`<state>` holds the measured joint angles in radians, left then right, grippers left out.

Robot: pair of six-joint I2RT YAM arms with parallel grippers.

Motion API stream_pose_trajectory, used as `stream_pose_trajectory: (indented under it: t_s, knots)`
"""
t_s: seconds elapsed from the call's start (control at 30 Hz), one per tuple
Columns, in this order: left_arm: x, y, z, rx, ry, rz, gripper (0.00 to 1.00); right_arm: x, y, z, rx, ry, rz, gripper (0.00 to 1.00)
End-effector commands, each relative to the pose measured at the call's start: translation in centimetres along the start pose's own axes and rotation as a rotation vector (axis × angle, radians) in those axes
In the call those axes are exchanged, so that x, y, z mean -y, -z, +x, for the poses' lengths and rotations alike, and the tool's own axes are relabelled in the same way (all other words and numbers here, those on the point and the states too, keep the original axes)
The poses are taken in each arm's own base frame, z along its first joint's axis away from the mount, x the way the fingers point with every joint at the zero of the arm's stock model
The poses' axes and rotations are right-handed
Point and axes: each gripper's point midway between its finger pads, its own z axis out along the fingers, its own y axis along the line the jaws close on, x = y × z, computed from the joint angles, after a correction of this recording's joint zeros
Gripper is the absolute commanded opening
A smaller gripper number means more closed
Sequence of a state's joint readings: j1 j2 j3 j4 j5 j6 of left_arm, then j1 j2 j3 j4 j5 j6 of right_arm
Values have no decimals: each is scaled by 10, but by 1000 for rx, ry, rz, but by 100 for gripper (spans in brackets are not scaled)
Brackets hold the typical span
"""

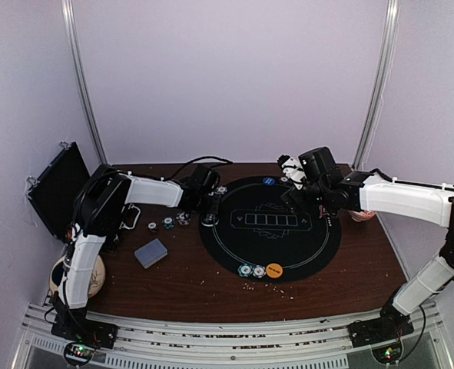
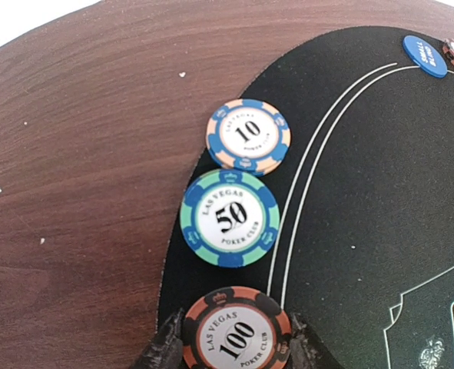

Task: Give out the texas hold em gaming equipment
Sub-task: Place the pile of poker chips at the dealer area, then pick up the pile of poker chips from the pile of poker chips.

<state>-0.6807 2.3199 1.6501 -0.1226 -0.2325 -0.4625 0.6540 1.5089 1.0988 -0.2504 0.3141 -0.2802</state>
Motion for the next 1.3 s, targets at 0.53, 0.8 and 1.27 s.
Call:
stream_pose_trajectory:
  t_s: [0.53,0.8,1.27]
  knots:
    - [-2,5,-11,19,-5,-24,64,8,12,-13,50,-33,2,100]
    - [-4,38,-41,83,11,-28,72,7,11,-12,47,-31,-2,100]
    - [-39,128,-60,127,6,-129,93,8,14,-14,57,-35,-5,100]
